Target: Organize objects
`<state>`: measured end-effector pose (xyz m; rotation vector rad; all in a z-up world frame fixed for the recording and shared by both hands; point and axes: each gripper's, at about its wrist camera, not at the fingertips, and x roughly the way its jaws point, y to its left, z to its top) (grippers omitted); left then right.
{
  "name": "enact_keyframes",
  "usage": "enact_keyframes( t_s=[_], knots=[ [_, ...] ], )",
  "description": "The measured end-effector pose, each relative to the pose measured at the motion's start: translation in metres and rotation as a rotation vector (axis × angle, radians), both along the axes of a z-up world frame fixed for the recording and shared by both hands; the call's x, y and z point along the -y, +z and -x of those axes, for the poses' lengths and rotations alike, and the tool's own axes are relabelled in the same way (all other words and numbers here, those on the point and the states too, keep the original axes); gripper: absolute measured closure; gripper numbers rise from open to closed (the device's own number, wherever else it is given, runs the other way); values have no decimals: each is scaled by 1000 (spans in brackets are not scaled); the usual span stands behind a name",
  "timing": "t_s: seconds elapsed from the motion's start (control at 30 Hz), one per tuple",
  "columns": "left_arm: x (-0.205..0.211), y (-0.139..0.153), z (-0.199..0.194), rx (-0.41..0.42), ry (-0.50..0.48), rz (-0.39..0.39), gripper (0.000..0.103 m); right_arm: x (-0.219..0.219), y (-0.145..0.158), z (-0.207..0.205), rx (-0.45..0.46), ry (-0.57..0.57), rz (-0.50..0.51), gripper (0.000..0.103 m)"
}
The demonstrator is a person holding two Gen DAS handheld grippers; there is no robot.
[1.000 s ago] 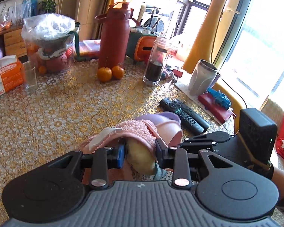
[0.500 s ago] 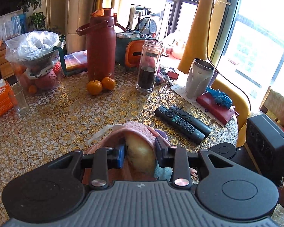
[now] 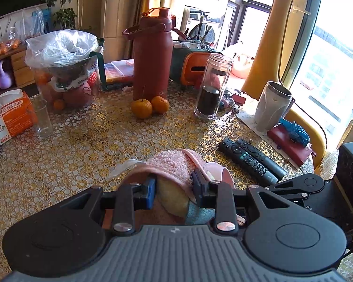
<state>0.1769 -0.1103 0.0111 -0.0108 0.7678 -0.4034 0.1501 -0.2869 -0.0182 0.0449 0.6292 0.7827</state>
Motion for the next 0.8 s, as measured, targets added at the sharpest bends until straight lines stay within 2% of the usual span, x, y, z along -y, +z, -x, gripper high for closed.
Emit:
enact_keyframes(
  t_s=[0.07, 0.17, 0.37, 0.67, 0.8],
  knots=[
    [-6, -3, -4, -1, 21, -11, 72, -2, 3, -5, 6, -2, 13, 95],
    [-18, -13, -13, -35, 65, -54, 87, -7, 7, -10, 16, -3, 36, 94],
    [-51, -50, -23, -134, 124, -56, 87, -12, 14, -27, 18, -19, 63, 92],
    [-66, -81, -20, -184, 134, -88, 87, -22, 23, -47, 31, -49, 96, 90],
    [-66, -86, -14, -179, 127, -93, 87, -33, 27, -61, 29, -61, 117, 90]
  ],
)
